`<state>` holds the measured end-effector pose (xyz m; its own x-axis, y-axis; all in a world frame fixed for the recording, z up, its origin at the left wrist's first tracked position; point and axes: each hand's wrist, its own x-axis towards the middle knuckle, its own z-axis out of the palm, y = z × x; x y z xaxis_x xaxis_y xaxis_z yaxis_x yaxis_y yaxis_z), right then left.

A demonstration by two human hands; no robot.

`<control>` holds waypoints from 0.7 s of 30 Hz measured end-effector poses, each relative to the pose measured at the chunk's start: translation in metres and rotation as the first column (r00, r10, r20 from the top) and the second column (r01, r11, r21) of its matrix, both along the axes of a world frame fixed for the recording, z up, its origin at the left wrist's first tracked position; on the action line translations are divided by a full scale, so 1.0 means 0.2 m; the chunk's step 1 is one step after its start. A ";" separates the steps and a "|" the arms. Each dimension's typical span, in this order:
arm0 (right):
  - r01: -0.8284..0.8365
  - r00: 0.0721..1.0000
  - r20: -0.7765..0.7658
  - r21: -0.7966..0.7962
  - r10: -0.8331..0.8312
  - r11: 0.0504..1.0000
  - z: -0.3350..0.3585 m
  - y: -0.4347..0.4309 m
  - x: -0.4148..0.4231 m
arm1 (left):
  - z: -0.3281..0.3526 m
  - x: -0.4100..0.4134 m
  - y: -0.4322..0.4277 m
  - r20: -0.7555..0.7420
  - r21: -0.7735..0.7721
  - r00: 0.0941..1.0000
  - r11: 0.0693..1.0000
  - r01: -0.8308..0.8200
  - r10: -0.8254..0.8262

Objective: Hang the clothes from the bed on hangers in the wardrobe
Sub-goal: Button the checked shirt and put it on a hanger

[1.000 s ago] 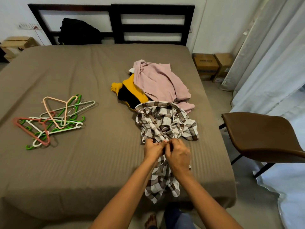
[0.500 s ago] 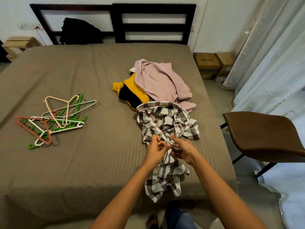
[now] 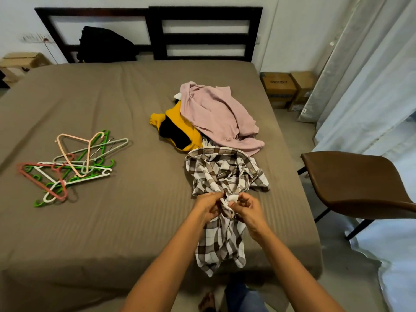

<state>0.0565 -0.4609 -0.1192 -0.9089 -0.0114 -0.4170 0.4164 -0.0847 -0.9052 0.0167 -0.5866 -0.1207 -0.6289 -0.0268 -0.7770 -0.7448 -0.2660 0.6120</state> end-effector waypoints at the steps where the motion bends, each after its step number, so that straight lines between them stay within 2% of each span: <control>1: 0.052 0.999 -0.007 0.014 -0.052 0.999 0.00 0.00 0.01 | 0.00 0.00 0.00 -0.029 0.025 0.999 0.999 -0.021 0.021; 3: 0.198 0.979 -0.088 0.190 -0.185 0.961 -0.02 0.01 0.02 | -0.01 0.00 0.00 -0.121 0.018 0.991 0.998 -0.057 0.059; 4: 0.267 0.961 -0.157 0.313 -0.228 0.911 -0.01 0.01 0.02 | 0.00 0.01 -0.01 -0.171 0.009 0.983 0.997 -0.071 0.071; 6: 0.362 0.926 -0.260 0.414 -0.273 0.835 0.01 0.02 0.00 | 0.01 0.03 -0.01 -0.239 0.065 0.966 0.994 -0.088 0.101; 8: 0.371 0.916 -0.291 0.342 -0.278 0.864 0.03 0.02 -0.03 | 0.03 0.04 -0.01 -0.292 0.100 0.954 0.994 -0.044 0.072; 10: 0.342 0.921 -0.257 0.172 -0.293 0.924 0.05 0.02 -0.06 | 0.05 0.04 0.00 -0.347 0.070 0.938 0.997 0.018 0.007; 13: 0.314 0.941 -0.103 -0.086 -0.322 0.946 0.08 0.02 -0.11 | 0.09 0.03 0.01 -0.398 0.059 0.916 0.996 0.066 -0.038; 16: 0.304 0.952 0.067 -0.283 -0.297 0.910 0.10 0.01 -0.13 | 0.11 0.02 0.02 -0.411 0.032 0.910 0.996 0.081 -0.061; 18: 0.337 0.941 0.144 -0.352 -0.306 0.873 0.10 0.01 -0.14 | 0.11 0.02 0.03 -0.405 0.019 0.912 0.997 0.075 -0.061; 21: 0.389 0.921 0.151 -0.344 -0.359 0.854 0.11 0.03 -0.17 | 0.12 0.02 0.04 -0.400 -0.007 0.914 0.997 0.071 -0.068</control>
